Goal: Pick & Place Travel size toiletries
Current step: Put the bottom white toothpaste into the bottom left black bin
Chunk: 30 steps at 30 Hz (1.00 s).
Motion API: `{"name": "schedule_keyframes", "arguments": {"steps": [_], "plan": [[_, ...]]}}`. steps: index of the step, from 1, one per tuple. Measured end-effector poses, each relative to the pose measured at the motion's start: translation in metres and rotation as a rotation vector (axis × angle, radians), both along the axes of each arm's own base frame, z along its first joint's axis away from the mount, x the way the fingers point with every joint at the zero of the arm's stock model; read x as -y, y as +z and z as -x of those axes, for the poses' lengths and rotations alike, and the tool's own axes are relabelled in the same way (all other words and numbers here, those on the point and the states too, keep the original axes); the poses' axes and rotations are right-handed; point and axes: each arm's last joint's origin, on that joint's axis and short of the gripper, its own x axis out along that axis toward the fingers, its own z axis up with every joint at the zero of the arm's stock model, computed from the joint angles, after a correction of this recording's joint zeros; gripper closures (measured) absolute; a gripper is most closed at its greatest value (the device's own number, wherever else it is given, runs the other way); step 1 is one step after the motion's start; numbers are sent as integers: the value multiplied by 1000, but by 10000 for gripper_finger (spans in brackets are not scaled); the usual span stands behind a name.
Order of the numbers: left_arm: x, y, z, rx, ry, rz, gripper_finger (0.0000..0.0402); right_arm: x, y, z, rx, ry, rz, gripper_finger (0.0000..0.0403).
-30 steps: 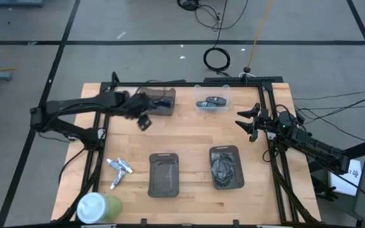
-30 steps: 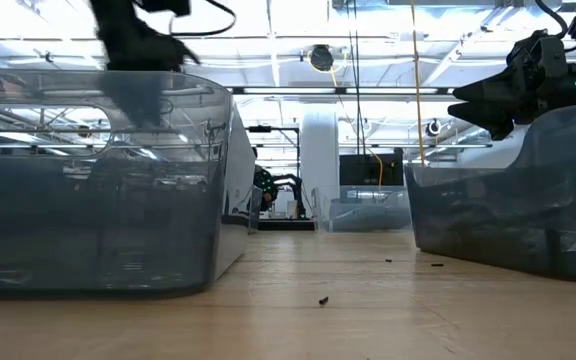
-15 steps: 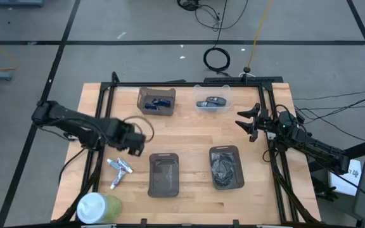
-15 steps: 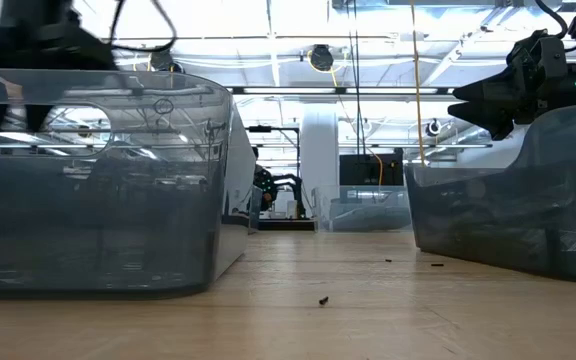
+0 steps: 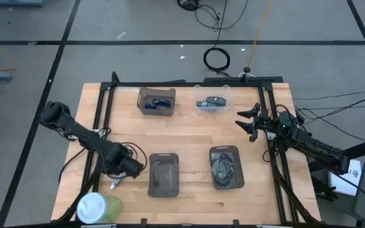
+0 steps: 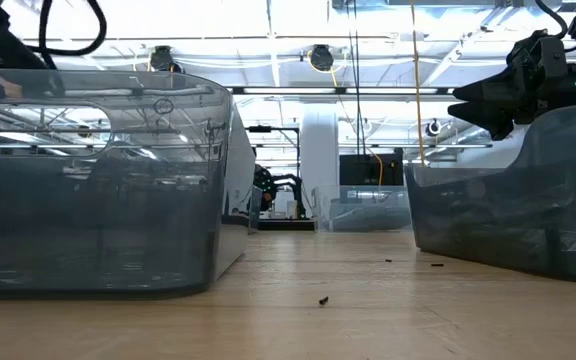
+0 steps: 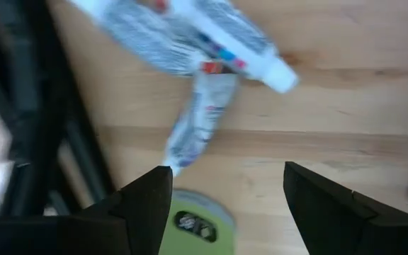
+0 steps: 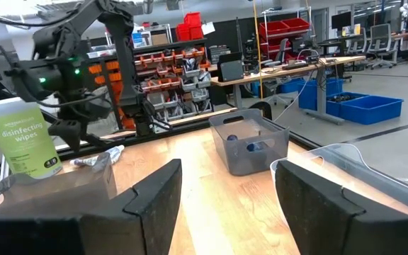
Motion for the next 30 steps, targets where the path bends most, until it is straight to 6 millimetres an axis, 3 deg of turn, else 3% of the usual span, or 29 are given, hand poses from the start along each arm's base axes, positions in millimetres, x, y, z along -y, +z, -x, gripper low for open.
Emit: {"name": "schedule_keyframes", "arguments": {"steps": [19, 23, 30], "plan": [[32, -42, 0, -130, -121, -110, 135, 0, 0, 0, 0, 0, 0, 186], [33, -46, 3, -127, -108, -119, 135, 0, 0, 0, 0, 0, 0, 187], [34, -76, 10, -11, -91, -51, 135, 0, 0, 0, 0, 0, 0, 184]]}}
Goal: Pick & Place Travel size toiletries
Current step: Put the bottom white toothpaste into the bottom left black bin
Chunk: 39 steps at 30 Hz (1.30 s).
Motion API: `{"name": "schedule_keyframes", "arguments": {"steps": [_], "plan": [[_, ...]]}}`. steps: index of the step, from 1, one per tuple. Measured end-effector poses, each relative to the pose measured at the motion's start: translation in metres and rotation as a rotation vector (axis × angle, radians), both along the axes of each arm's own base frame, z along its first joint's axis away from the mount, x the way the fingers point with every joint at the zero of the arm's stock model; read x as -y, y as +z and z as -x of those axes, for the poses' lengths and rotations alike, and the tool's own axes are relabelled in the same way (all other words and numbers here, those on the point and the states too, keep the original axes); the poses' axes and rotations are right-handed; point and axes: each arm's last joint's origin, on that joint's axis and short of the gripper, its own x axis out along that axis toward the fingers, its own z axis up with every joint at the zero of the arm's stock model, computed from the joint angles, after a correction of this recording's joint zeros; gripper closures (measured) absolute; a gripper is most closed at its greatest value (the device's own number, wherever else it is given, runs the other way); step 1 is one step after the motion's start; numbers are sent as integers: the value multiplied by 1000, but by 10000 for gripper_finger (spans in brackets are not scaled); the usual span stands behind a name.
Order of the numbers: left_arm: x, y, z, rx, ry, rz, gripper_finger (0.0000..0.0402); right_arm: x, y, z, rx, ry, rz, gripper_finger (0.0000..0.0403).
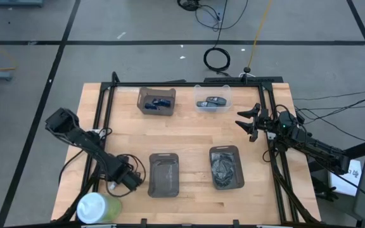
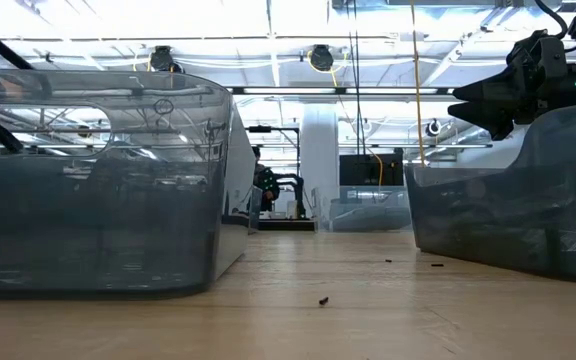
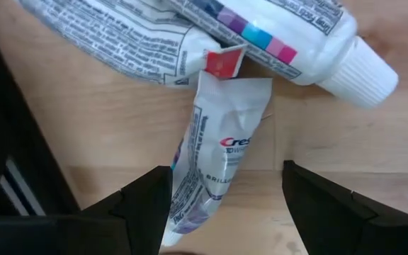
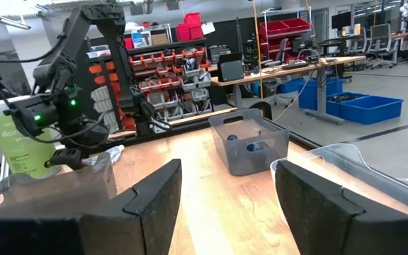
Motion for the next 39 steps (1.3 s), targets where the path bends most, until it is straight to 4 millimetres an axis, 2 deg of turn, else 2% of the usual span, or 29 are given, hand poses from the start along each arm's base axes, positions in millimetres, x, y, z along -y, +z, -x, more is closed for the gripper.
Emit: {"name": "schedule_keyframes", "arguments": {"steps": [12, 26, 32, 39], "plan": [[-3, -3, 1, 52, -87, -11, 142, 0, 0, 0, 0, 0, 0, 186], [-2, -4, -2, 94, -79, -26, 292, 0, 0, 0, 0, 0, 0, 184], [-2, -5, -2, 117, -116, -33, 330, 0, 0, 0, 0, 0, 0, 185], [-4, -5, -4, 132, -130, -48, 355, 0, 0, 0, 0, 0, 0, 187]]}}
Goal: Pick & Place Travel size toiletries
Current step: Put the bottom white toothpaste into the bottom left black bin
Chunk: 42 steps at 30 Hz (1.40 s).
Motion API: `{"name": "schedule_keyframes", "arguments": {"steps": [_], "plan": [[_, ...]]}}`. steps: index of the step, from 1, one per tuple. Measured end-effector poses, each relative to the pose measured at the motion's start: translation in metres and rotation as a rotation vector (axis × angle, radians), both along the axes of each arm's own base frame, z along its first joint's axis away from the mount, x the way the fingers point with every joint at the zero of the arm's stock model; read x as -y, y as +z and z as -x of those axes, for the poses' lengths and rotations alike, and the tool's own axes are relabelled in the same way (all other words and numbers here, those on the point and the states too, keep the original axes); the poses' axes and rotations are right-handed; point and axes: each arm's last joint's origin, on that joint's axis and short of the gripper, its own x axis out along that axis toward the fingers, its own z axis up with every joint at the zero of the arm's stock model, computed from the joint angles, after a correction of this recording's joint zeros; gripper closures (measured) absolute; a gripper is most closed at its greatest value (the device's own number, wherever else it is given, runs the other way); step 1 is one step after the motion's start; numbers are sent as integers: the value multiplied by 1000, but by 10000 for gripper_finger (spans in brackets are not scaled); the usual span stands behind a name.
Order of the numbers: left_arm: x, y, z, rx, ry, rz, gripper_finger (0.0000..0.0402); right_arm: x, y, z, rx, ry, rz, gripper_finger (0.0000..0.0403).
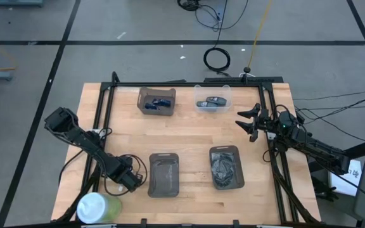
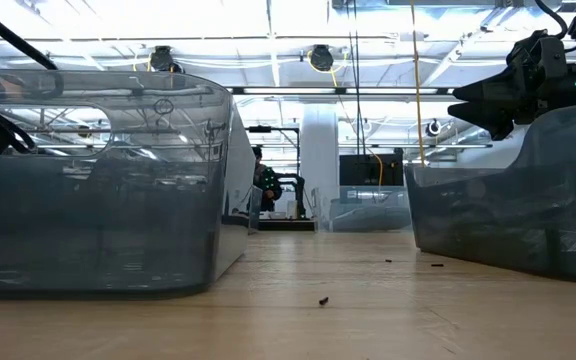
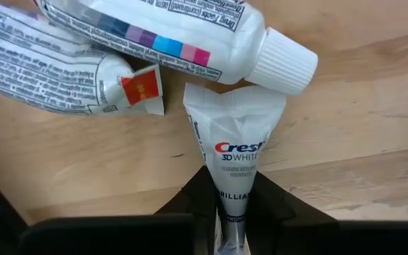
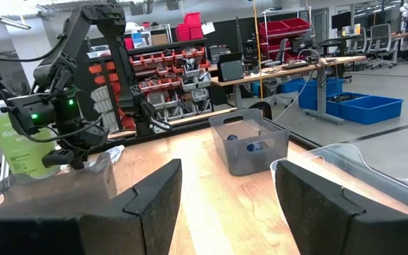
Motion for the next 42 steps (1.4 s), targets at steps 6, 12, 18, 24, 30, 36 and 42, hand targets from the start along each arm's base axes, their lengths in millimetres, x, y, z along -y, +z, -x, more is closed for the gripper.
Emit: {"name": "schedule_keyframes", "arguments": {"steps": [6, 12, 18, 24, 30, 36, 42], "plan": [[-1, 0, 0, 3, 1, -10, 359, 0, 0, 0, 0, 0, 0, 184], [-1, 0, 0, 6, 1, -20, 354, 0, 0, 0, 0, 0, 0, 186], [-1, 0, 0, 6, 3, -20, 365, 0, 0, 0, 0, 0, 0, 187], [-1, 0, 0, 6, 4, -20, 357, 0, 0, 0, 0, 0, 0, 186], [-1, 0, 0, 6, 3, -20, 359, 0, 0, 0, 0, 0, 0, 184], [-1, 0, 0, 6, 4, -19, 369, 0, 0, 0, -1, 0, 0, 186], [-1, 0, 0, 7, 3, -19, 362, 0, 0, 0, -1, 0, 0, 187]]}}
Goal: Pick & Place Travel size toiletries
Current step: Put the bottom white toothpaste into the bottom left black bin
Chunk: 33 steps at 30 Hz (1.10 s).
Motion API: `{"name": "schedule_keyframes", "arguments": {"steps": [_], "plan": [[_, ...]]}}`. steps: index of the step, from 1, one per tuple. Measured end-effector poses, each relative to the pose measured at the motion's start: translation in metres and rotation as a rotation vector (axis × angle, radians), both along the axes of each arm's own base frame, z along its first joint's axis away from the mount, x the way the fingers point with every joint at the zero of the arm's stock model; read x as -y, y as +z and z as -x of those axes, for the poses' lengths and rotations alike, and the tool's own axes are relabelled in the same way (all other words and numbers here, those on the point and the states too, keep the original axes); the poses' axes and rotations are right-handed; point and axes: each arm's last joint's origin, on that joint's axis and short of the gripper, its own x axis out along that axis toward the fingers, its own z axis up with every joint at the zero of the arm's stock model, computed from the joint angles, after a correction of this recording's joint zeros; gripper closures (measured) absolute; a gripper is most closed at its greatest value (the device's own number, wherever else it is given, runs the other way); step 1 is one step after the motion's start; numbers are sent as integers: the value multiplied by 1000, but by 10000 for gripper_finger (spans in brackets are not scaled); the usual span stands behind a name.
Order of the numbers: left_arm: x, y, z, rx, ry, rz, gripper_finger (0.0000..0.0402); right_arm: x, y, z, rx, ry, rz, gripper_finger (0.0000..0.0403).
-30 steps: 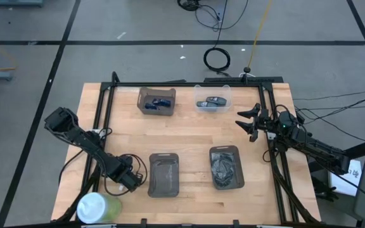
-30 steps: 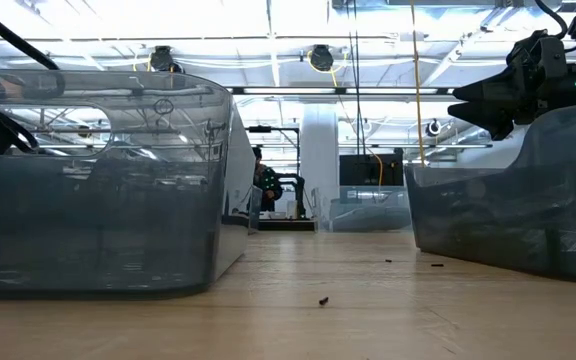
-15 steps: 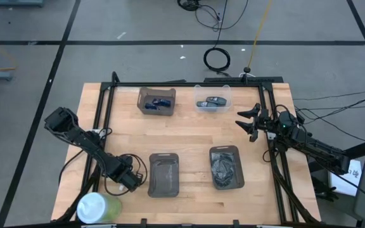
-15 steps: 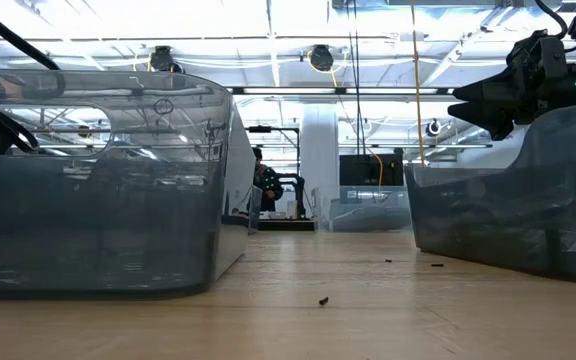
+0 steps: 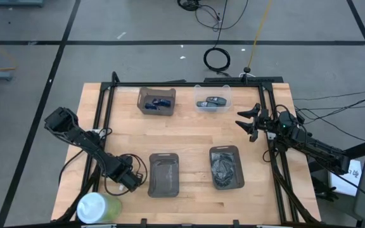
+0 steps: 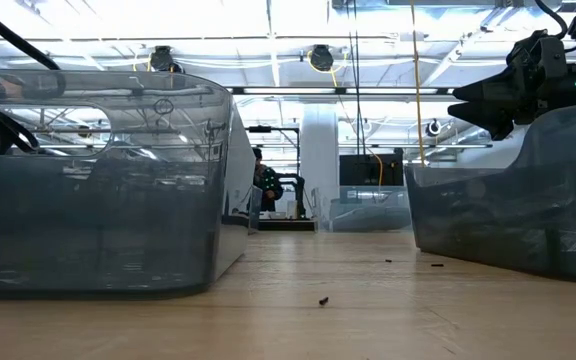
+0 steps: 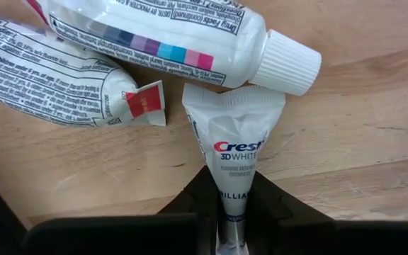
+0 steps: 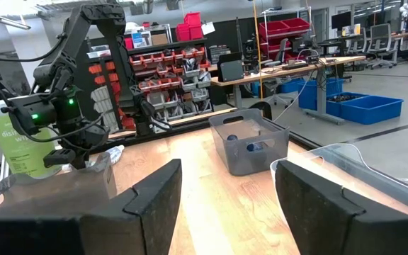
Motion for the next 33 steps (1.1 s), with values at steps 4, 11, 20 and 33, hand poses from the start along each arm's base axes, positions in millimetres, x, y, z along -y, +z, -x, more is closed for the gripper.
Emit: {"name": "schedule_keyframes", "arguments": {"steps": [4, 11, 20, 33], "plan": [[0, 0, 0, 0, -2, 0, 358, 0, 0, 0, 0, 0, 0, 187], [0, 0, 0, 0, -1, 1, 369, 0, 0, 0, 0, 0, 0, 184], [0, 0, 0, 0, 0, 1, 366, 0, 0, 0, 0, 0, 0, 185], [0, 0, 0, 4, 1, 5, 374, 0, 0, 0, 0, 0, 0, 184]]}}
